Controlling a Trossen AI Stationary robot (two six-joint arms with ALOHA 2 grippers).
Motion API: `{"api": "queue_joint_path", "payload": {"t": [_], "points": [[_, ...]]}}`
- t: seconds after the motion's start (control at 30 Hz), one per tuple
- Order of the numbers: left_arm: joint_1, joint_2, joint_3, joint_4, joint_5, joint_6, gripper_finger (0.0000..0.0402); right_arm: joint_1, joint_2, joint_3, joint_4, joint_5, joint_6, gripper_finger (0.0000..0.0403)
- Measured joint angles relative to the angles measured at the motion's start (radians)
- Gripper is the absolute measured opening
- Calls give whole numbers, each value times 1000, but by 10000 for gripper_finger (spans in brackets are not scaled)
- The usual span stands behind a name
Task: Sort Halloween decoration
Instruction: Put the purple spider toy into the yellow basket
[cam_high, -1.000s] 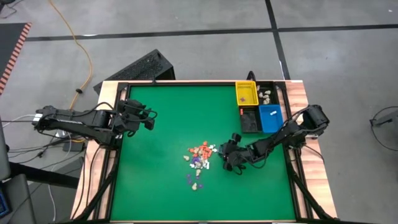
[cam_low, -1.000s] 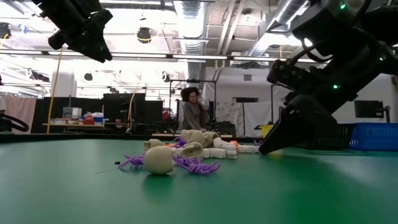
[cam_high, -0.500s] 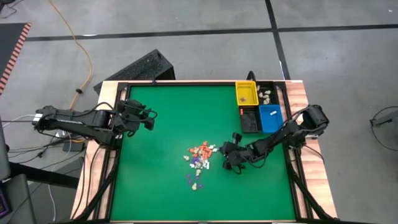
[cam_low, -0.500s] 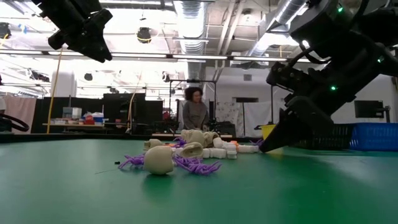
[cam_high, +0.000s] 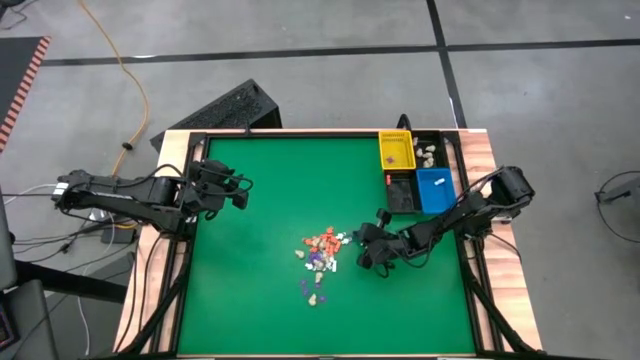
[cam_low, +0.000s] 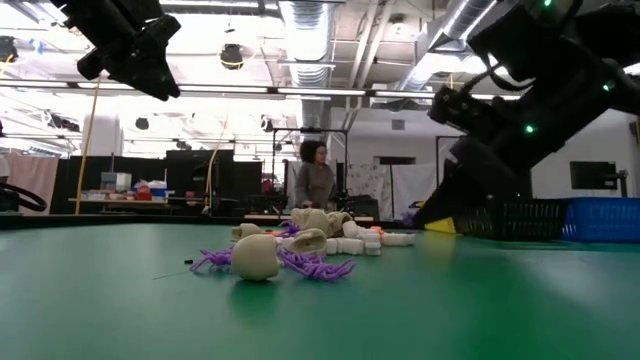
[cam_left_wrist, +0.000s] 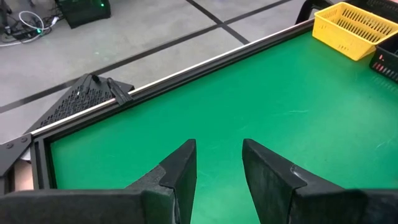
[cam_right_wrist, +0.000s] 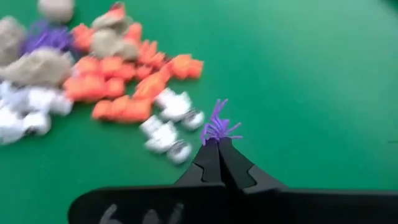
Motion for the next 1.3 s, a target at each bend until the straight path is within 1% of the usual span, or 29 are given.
{"api": "queue_joint_path", "payload": {"t": [0.17,0.3,0.5,0.63,0.7,0.8,0.93,1.0,1.1,1.2,1.3], "points": [[0,0,0,0,0,1,121,-66,-80,0,-89,109,1,6],[0,0,0,-1,0,0,121,-165,-168,0,-167,163,-12,6],[0,0,0,-1,0,1,121,-396,-314,0,-288,166,-39,6],[0,0,0,-2,0,1,121,-560,-382,0,-311,158,-109,5],[0,0,0,-1,-1,1,121,-640,-396,0,-294,109,-147,5],[0,0,0,-1,-2,8,121,-761,-394,0,-274,-20,-186,5],[0,0,0,-1,-1,16,121,-904,-355,0,-276,-165,-209,5],[0,0,0,-1,-2,16,121,-965,-332,0,-264,-242,-220,12],[0,0,0,-1,-2,16,121,-1039,-298,0,-231,-355,-237,36],[0,0,0,-1,-2,16,121,-1081,-273,0,-189,-440,-237,66],[0,0,0,-2,-2,16,121,-1100,-260,0,-165,-480,-237,96]]}}
